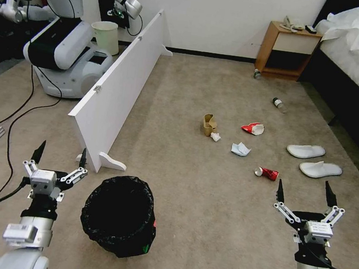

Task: Pick up the trash bin, then pick up the garbage from the floor and place it into the trash bin.

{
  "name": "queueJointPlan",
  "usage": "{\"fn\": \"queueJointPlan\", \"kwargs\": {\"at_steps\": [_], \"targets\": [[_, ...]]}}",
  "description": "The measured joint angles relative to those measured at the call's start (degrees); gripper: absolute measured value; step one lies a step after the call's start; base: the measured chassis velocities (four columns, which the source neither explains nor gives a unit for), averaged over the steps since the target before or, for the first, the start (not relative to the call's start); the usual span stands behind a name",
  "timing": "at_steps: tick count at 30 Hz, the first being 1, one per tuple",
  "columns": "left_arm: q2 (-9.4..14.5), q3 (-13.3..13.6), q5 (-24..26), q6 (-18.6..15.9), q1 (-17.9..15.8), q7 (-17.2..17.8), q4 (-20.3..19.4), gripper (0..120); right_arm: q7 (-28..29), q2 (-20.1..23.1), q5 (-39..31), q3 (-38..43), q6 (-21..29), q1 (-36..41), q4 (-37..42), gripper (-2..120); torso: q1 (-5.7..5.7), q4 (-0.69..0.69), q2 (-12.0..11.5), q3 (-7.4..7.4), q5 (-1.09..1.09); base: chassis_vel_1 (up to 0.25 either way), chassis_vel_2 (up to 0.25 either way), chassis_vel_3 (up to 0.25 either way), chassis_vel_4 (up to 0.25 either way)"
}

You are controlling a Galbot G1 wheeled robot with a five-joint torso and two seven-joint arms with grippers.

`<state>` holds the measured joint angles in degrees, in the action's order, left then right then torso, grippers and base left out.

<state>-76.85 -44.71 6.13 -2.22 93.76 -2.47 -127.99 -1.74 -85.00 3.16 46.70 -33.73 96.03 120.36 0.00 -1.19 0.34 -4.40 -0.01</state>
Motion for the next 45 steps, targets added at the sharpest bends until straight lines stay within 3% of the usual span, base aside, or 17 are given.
{"fn": "queueJointPlan", "kwargs": {"at_steps": [3, 4, 6, 10, 12, 13, 15, 16, 18, 25, 45], "targets": [[5.1, 0.3, 0.7, -10.8, 0.4, -1.2, -0.7, 100, 0.3, 0.1, 0.0, 0.1, 0.0, 0.0, 0.2, 100, 0.0, 0.0, 0.0, 0.0, 0.0, 0.0, 0.0, 0.0, 0.0], [5.1, 0.3, 0.7, -10.8, 0.4, -1.2, -0.7, 100, 0.3, 0.1, 0.0, 0.1, 0.0, 0.0, 0.2, 100, 0.0, 0.0, 0.0, 0.0, 0.0, 0.0, 0.0, 0.0, 0.0], [8.6, 0.9, 0.2, -16.8, 0.8, -3.0, -0.9, 100, 0.5, 0.3, -0.1, 0.2, 0.1, 0.0, 0.3, 100, 0.0, 0.0, 0.0, 0.0, 0.0, 0.0, 0.0, 0.0, 0.0], [10.9, 1.5, 0.5, -20.5, 0.5, -3.7, -0.6, 100, 0.5, 0.5, -0.1, 0.2, 0.1, 0.0, 0.3, 100, 0.0, 0.0, 0.0, 0.0, 0.0, 0.0, 0.0, 0.0, 0.0], [12.8, 2.2, 4.2, -27.3, -0.3, -3.7, -0.5, 100, 0.5, 0.6, -0.1, 0.2, 0.2, -0.1, 0.3, 100, 0.0, 0.0, 0.0, 0.0, 0.0, 0.0, 0.0, 0.0, 0.0], [12.8, 2.2, 4.2, -27.3, -0.3, -3.7, -0.5, 100, 0.5, 0.6, -0.1, 0.2, 0.2, -0.1, 0.3, 100, 0.0, 0.0, 0.0, 0.0, 0.0, 0.0, 0.0, 0.0, 0.0], [13.9, 2.7, 9.3, -33.0, -1.0, -3.1, -1.3, 100, 0.5, 0.7, -0.1, 0.2, 0.3, -0.3, 0.2, 100, 0.0, 0.0, 0.0, 0.0, 0.0, 0.0, 0.0, 0.0, 0.0], [13.9, 2.7, 9.3, -33.0, -1.0, -3.1, -1.3, 100, 0.5, 0.7, -0.1, 0.2, 0.3, -0.3, 0.2, 100, 0.0, 0.0, 0.0, 0.0, 0.0, 0.0, 0.0, 0.0, 0.0], [14.7, 3.3, 12.4, -36.8, -1.5, -2.2, -1.5, 100, 0.5, 0.8, -0.1, 0.1, 0.5, -0.5, 0.1, 100, 0.0, 0.0, 0.0, 0.0, 0.01, 0.0, 0.0, 0.0, 0.0], [15.5, 5.6, 14.3, -40.5, -2.0, -1.1, 0.6, 100, 0.5, 1.1, -0.1, 0.0, 0.7, -0.9, -0.2, 100, 0.0, 0.01, 0.0, 0.0, 0.01, 0.0, 0.0, 0.0, 0.0], [13.5, 6.6, 14.9, -40.2, -5.2, -0.5, 6.7, 100, 0.4, 1.3, -0.1, -0.3, 0.7, -0.6, -0.6, 100, 0.0, 0.0, 0.0, 0.0, 0.0, 0.0, 0.0, 0.0, 0.0]]}}
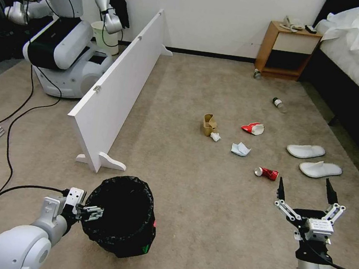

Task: Pick up the trash bin, then pick up the garbage from the floor and place it into the trash bin.

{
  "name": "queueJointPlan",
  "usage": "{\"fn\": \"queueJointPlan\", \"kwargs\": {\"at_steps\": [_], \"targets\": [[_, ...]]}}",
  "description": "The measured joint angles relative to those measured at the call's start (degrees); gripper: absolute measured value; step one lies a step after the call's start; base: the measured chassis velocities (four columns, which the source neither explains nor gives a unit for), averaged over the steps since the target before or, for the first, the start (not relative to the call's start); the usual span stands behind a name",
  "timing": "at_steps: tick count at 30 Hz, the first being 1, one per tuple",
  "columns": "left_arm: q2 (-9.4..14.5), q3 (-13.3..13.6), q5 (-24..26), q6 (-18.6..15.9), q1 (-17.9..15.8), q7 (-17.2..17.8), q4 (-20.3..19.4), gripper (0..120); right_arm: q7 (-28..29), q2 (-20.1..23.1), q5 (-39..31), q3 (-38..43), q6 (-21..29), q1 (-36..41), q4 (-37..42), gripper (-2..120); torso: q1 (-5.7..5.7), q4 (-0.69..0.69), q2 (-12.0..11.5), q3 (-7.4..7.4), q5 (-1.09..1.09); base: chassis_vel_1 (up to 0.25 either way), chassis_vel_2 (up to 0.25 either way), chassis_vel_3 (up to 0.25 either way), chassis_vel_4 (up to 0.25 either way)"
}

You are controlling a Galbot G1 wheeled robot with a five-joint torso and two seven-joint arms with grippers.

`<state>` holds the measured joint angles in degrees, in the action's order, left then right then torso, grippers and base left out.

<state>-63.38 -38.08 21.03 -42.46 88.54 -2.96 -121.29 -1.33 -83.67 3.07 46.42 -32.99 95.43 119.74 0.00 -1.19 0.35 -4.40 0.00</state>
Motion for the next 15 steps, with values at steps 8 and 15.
{"fn": "queueJointPlan", "kwargs": {"at_steps": [8, 15], "targets": [[-0.6, 0.1, 0.3, 0.2, -1.4, -0.6, 2.2, 100, -0.1, 0.0, 0.3, -0.3, 0.1, 0.1, 0.0, 100, 0.0, 0.0, 0.0, 0.0, 0.0, 0.0, 0.0, 0.0, 0.0], [-0.8, 0.4, 1.4, 0.2, -2.1, -0.8, 3.7, 100, -0.1, 0.2, 0.3, -0.4, 0.2, 0.0, 0.0, 100, 0.0, 0.0, 0.0, 0.0, 0.0, 0.0, 0.0, 0.0, 0.0]]}}
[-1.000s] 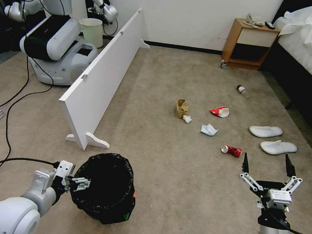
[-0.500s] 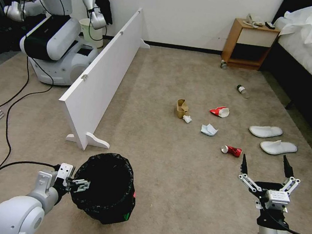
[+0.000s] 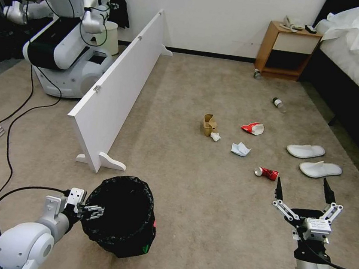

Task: Pick up the trash bin, then pick up the garbage from the floor and place it into the trash bin.

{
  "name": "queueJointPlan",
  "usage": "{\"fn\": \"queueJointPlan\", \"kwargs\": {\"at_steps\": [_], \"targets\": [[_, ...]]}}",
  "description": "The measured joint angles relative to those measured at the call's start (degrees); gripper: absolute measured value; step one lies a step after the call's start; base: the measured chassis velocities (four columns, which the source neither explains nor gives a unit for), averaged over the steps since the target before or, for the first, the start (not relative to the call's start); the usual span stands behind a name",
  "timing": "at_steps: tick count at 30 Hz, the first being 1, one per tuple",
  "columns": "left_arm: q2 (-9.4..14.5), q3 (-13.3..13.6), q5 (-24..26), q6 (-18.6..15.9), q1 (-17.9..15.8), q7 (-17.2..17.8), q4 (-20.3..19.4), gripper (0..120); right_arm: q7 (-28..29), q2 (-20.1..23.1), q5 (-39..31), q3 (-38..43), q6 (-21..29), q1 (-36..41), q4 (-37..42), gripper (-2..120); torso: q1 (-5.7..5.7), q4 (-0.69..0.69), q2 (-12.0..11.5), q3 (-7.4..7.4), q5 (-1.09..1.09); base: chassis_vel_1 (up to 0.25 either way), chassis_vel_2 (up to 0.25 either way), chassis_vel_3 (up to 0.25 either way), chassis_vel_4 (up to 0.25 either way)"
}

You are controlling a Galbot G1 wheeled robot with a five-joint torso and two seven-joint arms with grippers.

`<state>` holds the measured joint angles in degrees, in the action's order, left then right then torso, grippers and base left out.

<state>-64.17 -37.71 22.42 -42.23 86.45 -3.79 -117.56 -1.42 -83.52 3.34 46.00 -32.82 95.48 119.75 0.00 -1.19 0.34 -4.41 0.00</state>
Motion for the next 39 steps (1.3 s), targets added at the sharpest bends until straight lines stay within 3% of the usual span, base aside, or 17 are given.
{"fn": "queueJointPlan", "kwargs": {"at_steps": [7, 12, 22, 24, 28, 31, 36, 39], "targets": [[-0.2, 0.2, -0.4, 0.0, -0.8, 0.0, 2.2, 99, 0.0, 0.0, 0.0, -0.3, 0.0, -0.2, -0.3, 100, 0.0, 0.0, 0.0, 0.0, 0.0, 0.0, 0.0, 0.0, 0.0], [-0.3, 0.2, -0.4, 0.1, -1.3, 0.0, 3.4, 92, 0.0, -0.1, 0.2, -0.5, 0.0, -0.2, -0.5, 100, 0.0, 0.0, 0.0, 0.0, 0.0, 0.0, 0.0, 0.0, 0.0], [-1.1, 1.3, -0.3, 0.5, -2.0, 0.1, 4.5, 56, -0.1, -0.2, 0.3, -0.5, 0.2, -0.4, -0.6, 100, 0.0, 0.0, 0.0, 0.01, 0.03, 0.0, 0.0, 0.0, 0.0], [-1.2, 1.7, -0.3, 0.5, -2.1, 0.1, 4.5, 45, -0.1, -0.2, 0.4, -0.4, 0.2, -0.3, -0.6, 100, 0.0, 0.0, 0.0, 0.01, 0.03, 0.0, 0.0, 0.0, 0.0], [-1.3, 1.9, -0.3, 0.5, -2.1, 0.2, 4.5, 35, -0.1, -0.2, 0.4, -0.3, 0.2, -0.2, -0.6, 100, 0.0, 0.01, 0.0, 0.01, 0.02, 0.0, 0.0, 0.0, 0.0], [-1.5, 1.9, -0.3, 0.5, -2.0, 0.3, 4.6, 18, -0.1, -0.2, 0.4, -0.4, 0.2, -0.2, -0.5, 100, 0.0, 0.0, 0.0, 0.01, 0.02, 0.0, 0.0, 0.0, 0.0], [-1.6, 1.8, 0.0, 0.4, -1.7, 0.1, 4.6, 7, -0.1, -0.3, 0.5, -0.4, 0.3, -0.3, -0.5, 100, 0.0, 0.0, 0.0, 0.02, 0.03, 0.0, 0.0, 0.0, 0.0], [-1.6, 1.5, 0.4, 0.4, -1.5, 0.1, 4.6, 7, -0.1, -0.3, 0.5, -0.4, 0.3, -0.2, -0.4, 100, 0.0, 0.0, 0.0, 0.01, 0.02, 0.0, 0.0, 0.0, 0.0]]}}
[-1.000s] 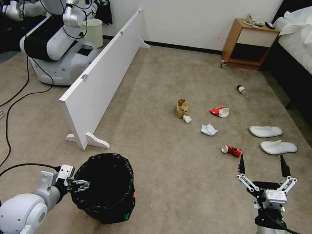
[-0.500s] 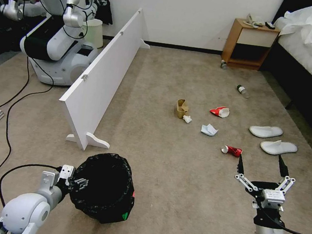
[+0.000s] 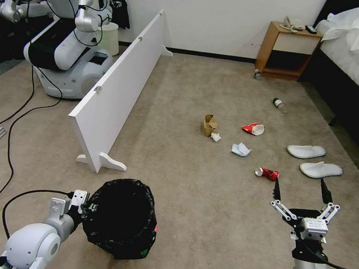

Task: Pick up the trash bin, then pick up the garbage from the floor and place it into the trash bin.

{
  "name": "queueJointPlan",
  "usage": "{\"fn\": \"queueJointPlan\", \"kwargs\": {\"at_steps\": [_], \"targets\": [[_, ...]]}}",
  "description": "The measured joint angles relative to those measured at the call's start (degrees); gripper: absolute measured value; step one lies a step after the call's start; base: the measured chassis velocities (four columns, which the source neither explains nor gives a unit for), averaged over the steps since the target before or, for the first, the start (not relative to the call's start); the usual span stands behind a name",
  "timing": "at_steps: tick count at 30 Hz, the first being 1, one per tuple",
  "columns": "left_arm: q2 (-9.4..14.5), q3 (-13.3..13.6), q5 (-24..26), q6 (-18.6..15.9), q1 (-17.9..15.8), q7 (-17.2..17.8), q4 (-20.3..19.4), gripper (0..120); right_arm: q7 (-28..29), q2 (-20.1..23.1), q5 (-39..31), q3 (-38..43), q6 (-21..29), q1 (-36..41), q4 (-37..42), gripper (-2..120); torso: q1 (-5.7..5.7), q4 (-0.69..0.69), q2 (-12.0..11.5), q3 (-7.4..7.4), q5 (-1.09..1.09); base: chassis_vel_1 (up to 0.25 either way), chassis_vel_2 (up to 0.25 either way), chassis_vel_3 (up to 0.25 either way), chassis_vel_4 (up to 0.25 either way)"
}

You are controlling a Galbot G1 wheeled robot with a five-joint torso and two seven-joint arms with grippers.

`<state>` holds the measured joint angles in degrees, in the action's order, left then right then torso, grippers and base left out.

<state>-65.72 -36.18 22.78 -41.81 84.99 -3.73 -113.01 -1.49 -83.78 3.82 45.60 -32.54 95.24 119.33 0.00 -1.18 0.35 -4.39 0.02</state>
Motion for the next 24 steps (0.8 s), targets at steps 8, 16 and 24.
{"fn": "queueJointPlan", "kwargs": {"at_steps": [8, 16, 24], "targets": [[-0.2, -0.9, 2.4, -0.3, 0.8, 1.3, -1.3, 4, 0.8, 0.0, -0.1, -0.1, 0.1, 0.0, 0.1, 100, 0.0, -0.02, 0.0, -0.02, -0.07, 0.0, 0.0, 0.0, 0.0], [-1.3, -4.2, 9.5, -0.8, 1.9, 5.6, -5.6, 1, 1.0, 0.2, -0.2, 0.1, 0.1, -0.3, 0.1, 100, 0.0, 0.0, 0.0, -0.02, -0.04, 0.0, 0.0, 0.0, 0.0], [-3.4, -6.0, 15.1, -0.7, 3.5, 12.3, -12.3, 1, 2.0, 0.1, 0.1, 0.3, 0.1, -0.7, -0.7, 100, 0.01, -0.01, 0.0, -0.01, -0.02, 0.0, 0.0, 0.0, 0.0]]}}
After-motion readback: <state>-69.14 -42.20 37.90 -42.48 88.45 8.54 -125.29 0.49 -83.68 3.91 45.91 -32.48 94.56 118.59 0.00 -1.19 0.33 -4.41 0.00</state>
